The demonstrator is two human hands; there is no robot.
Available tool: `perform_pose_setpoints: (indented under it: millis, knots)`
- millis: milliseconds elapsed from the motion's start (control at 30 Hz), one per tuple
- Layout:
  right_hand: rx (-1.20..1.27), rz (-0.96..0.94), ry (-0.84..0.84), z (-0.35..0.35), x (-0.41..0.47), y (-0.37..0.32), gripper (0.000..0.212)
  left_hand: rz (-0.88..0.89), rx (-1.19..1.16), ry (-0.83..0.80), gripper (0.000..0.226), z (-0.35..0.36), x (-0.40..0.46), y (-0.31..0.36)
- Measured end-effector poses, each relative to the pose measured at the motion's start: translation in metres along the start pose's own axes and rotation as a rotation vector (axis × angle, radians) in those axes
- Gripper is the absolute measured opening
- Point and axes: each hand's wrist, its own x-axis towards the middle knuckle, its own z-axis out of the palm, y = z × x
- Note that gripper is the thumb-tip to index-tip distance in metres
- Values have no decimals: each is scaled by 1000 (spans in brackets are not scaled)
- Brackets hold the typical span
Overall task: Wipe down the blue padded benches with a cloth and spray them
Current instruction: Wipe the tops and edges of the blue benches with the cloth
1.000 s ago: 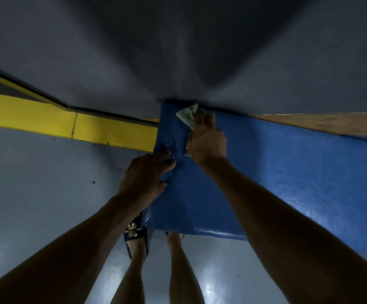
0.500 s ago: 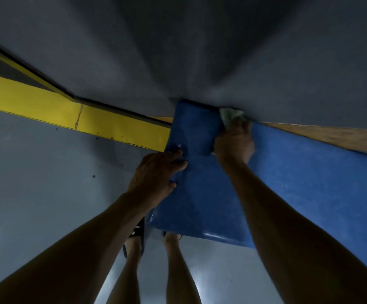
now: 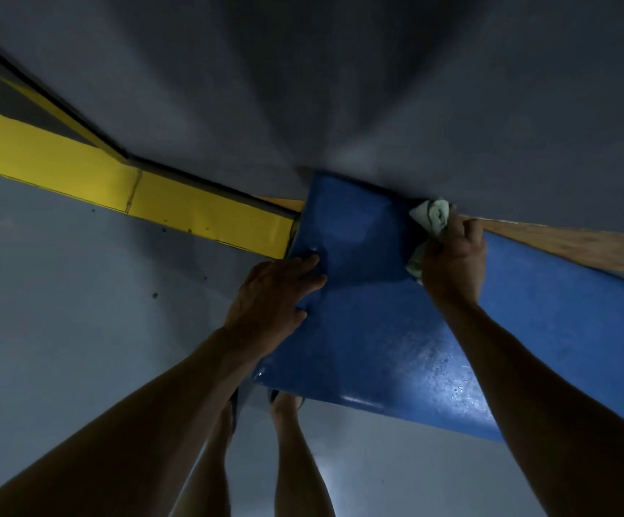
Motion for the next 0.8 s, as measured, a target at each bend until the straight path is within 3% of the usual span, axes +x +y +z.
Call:
perform_pose_setpoints:
  millis: [100, 267, 400, 533, 667, 733, 800]
  knots:
    - [98, -46, 44, 7, -10, -25, 56, 16, -49, 34, 67, 2, -3, -3]
    - [48, -219, 21, 22, -15, -68, 38, 29, -102, 83, 66, 6, -9, -7]
    - [-39, -190, -1, 32, 10, -115, 33, 63, -176, 126, 65, 6, -16, -13]
    - [-87, -188, 25, 42, 8, -133, 31, -12, -209, 223, 57, 2, -23, -23]
    - [-46, -564, -31, 47, -24, -115, 42, -66, -238, 260, 47, -2, -32, -27]
    - [-122, -814, -101, 46, -43, -106, 41, -93, -244, 237, 43, -3, -39, -28]
    - [-208, -932, -112, 45, -31, -104, 42, -104, -264, 213, 38, -3, -48, -28]
